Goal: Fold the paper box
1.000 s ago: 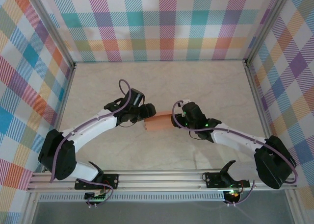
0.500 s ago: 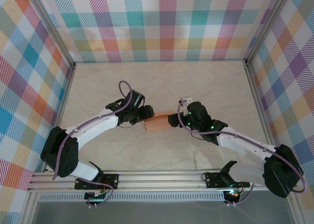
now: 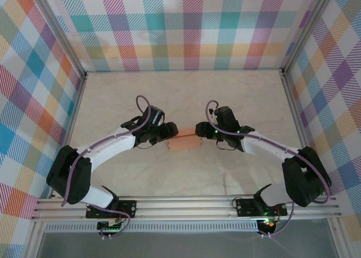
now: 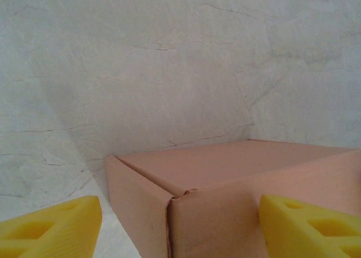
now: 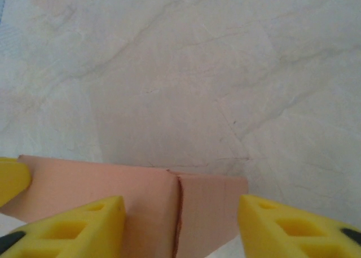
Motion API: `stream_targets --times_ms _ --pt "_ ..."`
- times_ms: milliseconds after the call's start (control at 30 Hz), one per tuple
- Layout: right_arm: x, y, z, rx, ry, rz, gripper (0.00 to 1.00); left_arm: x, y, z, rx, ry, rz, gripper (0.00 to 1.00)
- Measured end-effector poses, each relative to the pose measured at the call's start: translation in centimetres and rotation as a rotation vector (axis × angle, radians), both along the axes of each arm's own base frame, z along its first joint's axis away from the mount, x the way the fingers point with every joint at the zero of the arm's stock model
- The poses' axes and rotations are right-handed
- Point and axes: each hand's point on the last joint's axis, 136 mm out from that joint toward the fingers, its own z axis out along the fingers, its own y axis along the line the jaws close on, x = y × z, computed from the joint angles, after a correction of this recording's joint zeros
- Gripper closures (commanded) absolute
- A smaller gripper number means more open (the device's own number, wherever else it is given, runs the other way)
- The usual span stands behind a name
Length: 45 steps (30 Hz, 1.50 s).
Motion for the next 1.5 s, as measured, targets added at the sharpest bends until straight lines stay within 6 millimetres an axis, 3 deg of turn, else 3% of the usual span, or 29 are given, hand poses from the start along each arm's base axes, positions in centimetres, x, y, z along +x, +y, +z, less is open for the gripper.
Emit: stream_targets --times_ms 200,433,700,933,1167,1500 --pt "0.3 0.5 -0.2 0.051 0.012 0.01 0.72 0.2 0.0 -0.4 -0.02 -0.001 -0.001 0.22" --pt "0.4 0.4 -0.1 0.053 0.007 0.008 0.72 0.0 0.1 -0.4 -0.016 -0.004 -0.012 0.07" --pt "0.4 0.5 -0.1 0.053 0.006 0.008 0.72 -1.3 1.5 -0.3 -0.025 -0.005 -0.02 0.12" --pt "0.4 0.5 -0.1 0.054 0.007 0.008 0.72 -1.8 2.1 0.1 -0.033 -0.014 -0.029 0.33" --pt "0.3 0.5 -0.2 0.056 0.006 0.011 0.72 -2.1 1.3 -0.1 -0.074 -0.018 -0.069 0.57" --pt "0.7 0.4 0.0 0.075 0.001 -0.008 0.93 -1.3 0.2 -0.1 -0.158 -0.067 -0.096 0.86"
